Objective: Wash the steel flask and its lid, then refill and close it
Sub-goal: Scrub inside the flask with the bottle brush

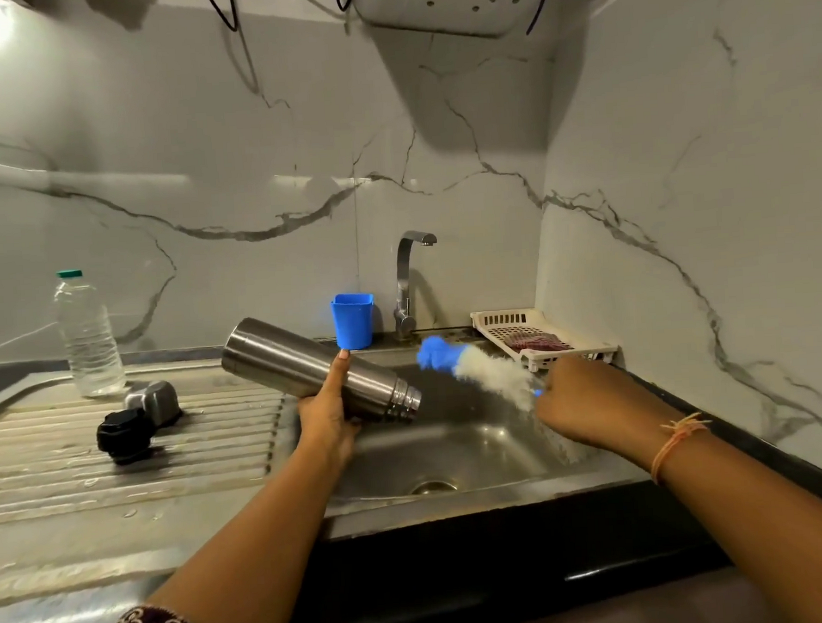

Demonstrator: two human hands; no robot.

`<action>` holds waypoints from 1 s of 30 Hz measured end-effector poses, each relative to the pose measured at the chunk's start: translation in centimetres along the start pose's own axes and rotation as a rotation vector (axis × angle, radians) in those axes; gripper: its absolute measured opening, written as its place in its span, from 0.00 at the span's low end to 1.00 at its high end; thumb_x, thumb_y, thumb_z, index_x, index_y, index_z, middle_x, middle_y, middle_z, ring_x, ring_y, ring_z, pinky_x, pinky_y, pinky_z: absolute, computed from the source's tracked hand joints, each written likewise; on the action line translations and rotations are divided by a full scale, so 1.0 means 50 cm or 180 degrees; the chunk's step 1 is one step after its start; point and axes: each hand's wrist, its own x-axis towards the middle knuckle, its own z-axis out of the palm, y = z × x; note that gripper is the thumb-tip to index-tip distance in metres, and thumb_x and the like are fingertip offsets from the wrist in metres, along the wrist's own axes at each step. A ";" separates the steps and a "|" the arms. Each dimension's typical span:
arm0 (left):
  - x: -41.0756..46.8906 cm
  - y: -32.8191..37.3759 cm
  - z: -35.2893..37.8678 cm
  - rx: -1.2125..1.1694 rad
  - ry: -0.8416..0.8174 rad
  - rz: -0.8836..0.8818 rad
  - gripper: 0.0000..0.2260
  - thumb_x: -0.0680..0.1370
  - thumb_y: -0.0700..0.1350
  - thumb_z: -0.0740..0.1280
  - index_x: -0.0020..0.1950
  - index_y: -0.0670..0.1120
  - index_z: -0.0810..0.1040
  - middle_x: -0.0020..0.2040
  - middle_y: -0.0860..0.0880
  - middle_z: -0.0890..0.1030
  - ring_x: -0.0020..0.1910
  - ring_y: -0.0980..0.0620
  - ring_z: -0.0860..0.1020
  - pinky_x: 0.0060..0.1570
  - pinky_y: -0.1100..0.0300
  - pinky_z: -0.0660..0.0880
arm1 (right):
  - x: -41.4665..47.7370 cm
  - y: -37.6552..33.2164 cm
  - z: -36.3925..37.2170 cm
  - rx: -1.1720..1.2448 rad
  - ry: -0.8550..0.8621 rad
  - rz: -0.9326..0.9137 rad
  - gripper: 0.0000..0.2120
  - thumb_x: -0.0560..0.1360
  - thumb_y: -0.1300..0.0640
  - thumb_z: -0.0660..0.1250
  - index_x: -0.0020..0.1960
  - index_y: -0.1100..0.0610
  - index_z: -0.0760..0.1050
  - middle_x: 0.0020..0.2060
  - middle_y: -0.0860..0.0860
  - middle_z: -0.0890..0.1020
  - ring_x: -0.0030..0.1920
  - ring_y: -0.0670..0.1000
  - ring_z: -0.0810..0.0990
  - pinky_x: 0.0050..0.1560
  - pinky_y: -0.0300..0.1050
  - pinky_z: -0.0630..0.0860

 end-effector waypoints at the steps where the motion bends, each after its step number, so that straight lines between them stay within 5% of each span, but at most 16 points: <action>1: 0.003 0.002 -0.004 -0.0023 0.0016 -0.0077 0.28 0.69 0.46 0.75 0.66 0.43 0.69 0.59 0.43 0.79 0.54 0.44 0.79 0.58 0.41 0.74 | 0.008 -0.003 -0.001 0.0001 0.0080 0.0006 0.16 0.76 0.57 0.61 0.31 0.55 0.61 0.28 0.50 0.66 0.29 0.49 0.65 0.28 0.41 0.60; 3: 0.007 0.006 -0.006 -0.0015 -0.0014 -0.0194 0.29 0.69 0.45 0.75 0.67 0.42 0.68 0.59 0.42 0.79 0.53 0.44 0.80 0.50 0.44 0.77 | 0.025 -0.014 0.000 -0.0063 0.0244 -0.0025 0.12 0.74 0.55 0.62 0.33 0.56 0.65 0.31 0.51 0.71 0.32 0.50 0.69 0.31 0.41 0.64; 6: 0.009 0.013 -0.002 0.0005 -0.0156 -0.0308 0.31 0.70 0.42 0.75 0.68 0.41 0.65 0.58 0.41 0.79 0.51 0.44 0.80 0.42 0.47 0.79 | 0.063 -0.033 0.002 -0.0313 0.0614 -0.0114 0.09 0.74 0.54 0.62 0.50 0.58 0.76 0.46 0.55 0.80 0.40 0.54 0.75 0.41 0.43 0.73; 9: 0.022 0.018 0.000 0.0251 -0.0213 -0.0253 0.32 0.70 0.41 0.75 0.68 0.41 0.61 0.57 0.42 0.78 0.49 0.45 0.80 0.35 0.48 0.79 | 0.115 -0.050 -0.005 -0.0494 0.0921 -0.0256 0.11 0.74 0.55 0.62 0.53 0.58 0.77 0.42 0.53 0.78 0.41 0.54 0.76 0.37 0.42 0.70; 14: 0.050 0.017 -0.005 0.0801 -0.0254 0.0053 0.31 0.71 0.37 0.73 0.60 0.49 0.54 0.50 0.47 0.73 0.49 0.46 0.77 0.57 0.42 0.75 | 0.223 -0.103 -0.024 -0.0809 0.1352 -0.0582 0.08 0.75 0.57 0.62 0.51 0.59 0.77 0.37 0.52 0.75 0.35 0.53 0.72 0.29 0.38 0.62; 19: 0.067 -0.001 -0.005 0.0994 -0.0220 0.0268 0.36 0.70 0.37 0.74 0.68 0.47 0.53 0.59 0.43 0.72 0.54 0.44 0.77 0.57 0.46 0.75 | 0.323 -0.174 -0.030 -0.1247 0.1537 -0.0920 0.09 0.76 0.60 0.60 0.52 0.61 0.77 0.36 0.53 0.72 0.37 0.54 0.72 0.40 0.45 0.71; 30: 0.089 -0.014 -0.011 0.1069 0.0041 0.0786 0.39 0.67 0.43 0.77 0.67 0.50 0.55 0.67 0.43 0.69 0.60 0.47 0.74 0.60 0.48 0.74 | 0.466 -0.322 -0.023 -0.3052 0.1539 -0.1373 0.11 0.77 0.62 0.59 0.56 0.60 0.76 0.50 0.56 0.79 0.48 0.58 0.80 0.42 0.48 0.69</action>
